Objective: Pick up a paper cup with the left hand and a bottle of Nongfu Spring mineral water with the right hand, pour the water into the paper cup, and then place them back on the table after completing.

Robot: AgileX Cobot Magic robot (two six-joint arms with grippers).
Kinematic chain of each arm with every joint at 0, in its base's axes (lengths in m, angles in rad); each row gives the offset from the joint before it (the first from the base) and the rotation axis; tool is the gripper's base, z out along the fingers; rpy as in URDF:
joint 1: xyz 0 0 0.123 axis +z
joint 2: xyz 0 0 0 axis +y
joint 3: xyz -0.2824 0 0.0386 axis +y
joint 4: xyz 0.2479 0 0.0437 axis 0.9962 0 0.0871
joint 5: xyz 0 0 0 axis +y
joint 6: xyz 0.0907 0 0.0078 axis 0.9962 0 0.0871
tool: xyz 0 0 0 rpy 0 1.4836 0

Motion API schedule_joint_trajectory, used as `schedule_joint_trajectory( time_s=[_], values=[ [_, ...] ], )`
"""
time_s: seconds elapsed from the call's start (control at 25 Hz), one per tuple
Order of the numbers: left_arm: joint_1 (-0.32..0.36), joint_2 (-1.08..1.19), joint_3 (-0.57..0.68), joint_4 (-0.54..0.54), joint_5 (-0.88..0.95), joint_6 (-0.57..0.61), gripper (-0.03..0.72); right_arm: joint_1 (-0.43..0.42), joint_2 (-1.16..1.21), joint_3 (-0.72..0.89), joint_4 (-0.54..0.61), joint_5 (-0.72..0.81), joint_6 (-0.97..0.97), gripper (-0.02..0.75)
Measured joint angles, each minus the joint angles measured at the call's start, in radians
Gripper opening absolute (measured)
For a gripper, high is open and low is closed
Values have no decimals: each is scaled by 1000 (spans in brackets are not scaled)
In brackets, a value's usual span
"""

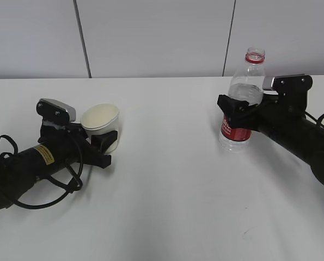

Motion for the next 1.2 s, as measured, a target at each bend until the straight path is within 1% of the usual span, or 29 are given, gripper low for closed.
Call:
schedule_joint_trajectory(
  time_s=[0.08, 0.2, 0.4, 0.64, 0.88, 1.04, 1.2],
  values=[
    [0, 0, 0, 0, 0, 0, 364, 0, 1, 0, -2, -8, 0, 637],
    [0, 0, 0, 1, 0, 0, 364, 0, 7, 0, -2, -27, 0, 575],
    [0, 0, 0, 53, 0, 0, 364, 0, 10, 0, -2, -33, -2, 506],
    [0, 0, 0, 120, 0, -30, 364, 0, 27, -2, -6, -63, -2, 495],
    [-16, 0, 0, 177, 0, -76, 364, 0, 29, -3, -33, -44, -55, 491],
    [-41, 0, 0, 197, 0, -91, 364, 0, -7, -5, -59, 29, -88, 491],
    [-69, 0, -4, 203, 0, -97, 364, 0, -68, -5, -82, 153, -133, 490]
  ],
)
